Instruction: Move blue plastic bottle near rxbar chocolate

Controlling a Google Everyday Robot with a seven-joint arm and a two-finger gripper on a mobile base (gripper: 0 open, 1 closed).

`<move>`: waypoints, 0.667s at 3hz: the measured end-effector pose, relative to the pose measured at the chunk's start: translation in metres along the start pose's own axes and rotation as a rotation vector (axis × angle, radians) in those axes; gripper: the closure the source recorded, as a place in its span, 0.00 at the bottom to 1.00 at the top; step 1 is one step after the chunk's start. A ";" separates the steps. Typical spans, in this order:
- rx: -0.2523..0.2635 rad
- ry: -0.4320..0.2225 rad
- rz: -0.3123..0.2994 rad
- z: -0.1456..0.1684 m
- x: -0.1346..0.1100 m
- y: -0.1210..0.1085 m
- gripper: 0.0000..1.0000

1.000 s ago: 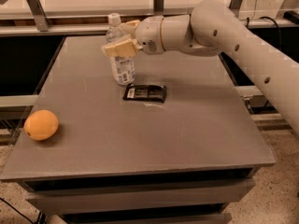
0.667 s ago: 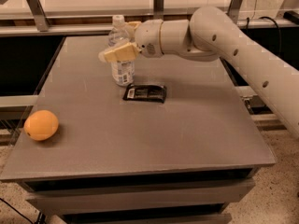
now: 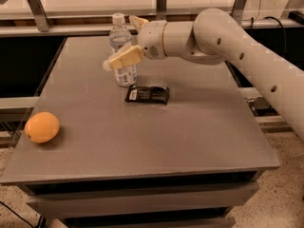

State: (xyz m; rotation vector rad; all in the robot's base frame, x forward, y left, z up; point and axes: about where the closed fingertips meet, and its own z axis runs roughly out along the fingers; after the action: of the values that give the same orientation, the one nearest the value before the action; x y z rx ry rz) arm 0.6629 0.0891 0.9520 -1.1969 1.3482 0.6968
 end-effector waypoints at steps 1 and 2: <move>0.071 0.021 -0.016 -0.016 -0.001 -0.012 0.00; 0.111 0.033 -0.037 -0.037 -0.010 -0.022 0.00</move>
Offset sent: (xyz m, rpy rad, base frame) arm 0.0075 -0.0685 0.0398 -0.0412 -0.0829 -0.1531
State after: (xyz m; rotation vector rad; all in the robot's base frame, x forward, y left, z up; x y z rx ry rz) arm 0.6691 0.0511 0.9734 -1.1465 1.3706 0.5709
